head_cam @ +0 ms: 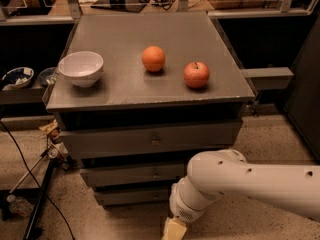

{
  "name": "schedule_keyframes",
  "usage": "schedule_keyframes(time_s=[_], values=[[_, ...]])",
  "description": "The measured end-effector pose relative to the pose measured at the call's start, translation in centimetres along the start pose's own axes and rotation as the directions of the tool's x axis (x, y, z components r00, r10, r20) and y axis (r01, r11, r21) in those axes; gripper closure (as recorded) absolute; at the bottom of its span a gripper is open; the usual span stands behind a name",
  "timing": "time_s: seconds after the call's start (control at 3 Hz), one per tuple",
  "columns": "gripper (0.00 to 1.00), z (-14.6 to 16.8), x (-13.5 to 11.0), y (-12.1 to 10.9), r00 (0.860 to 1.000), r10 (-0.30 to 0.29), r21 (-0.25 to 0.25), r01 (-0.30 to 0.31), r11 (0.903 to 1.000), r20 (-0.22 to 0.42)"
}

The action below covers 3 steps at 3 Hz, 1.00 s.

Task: Open bottom drawer

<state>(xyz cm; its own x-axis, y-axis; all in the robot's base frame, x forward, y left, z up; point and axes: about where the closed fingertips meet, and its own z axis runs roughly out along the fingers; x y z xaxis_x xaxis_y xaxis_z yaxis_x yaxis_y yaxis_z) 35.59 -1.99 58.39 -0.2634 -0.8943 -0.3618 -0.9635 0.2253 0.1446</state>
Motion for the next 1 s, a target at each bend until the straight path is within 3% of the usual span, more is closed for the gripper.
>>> schedule_keyframes(time_s=[0.33, 0.67, 1.0], values=[[0.0, 1.9, 0.8, -0.9, 0.999, 0.03, -0.029, -0.029, 0.9992, 0.024], [0.0, 6.1, 3.1, -3.7, 0.993, 0.1, -0.067, -0.096, 0.9931, 0.066], [0.0, 7.7, 3.9, -4.0, 0.994, 0.097, -0.075, -0.093, 0.9929, 0.059]])
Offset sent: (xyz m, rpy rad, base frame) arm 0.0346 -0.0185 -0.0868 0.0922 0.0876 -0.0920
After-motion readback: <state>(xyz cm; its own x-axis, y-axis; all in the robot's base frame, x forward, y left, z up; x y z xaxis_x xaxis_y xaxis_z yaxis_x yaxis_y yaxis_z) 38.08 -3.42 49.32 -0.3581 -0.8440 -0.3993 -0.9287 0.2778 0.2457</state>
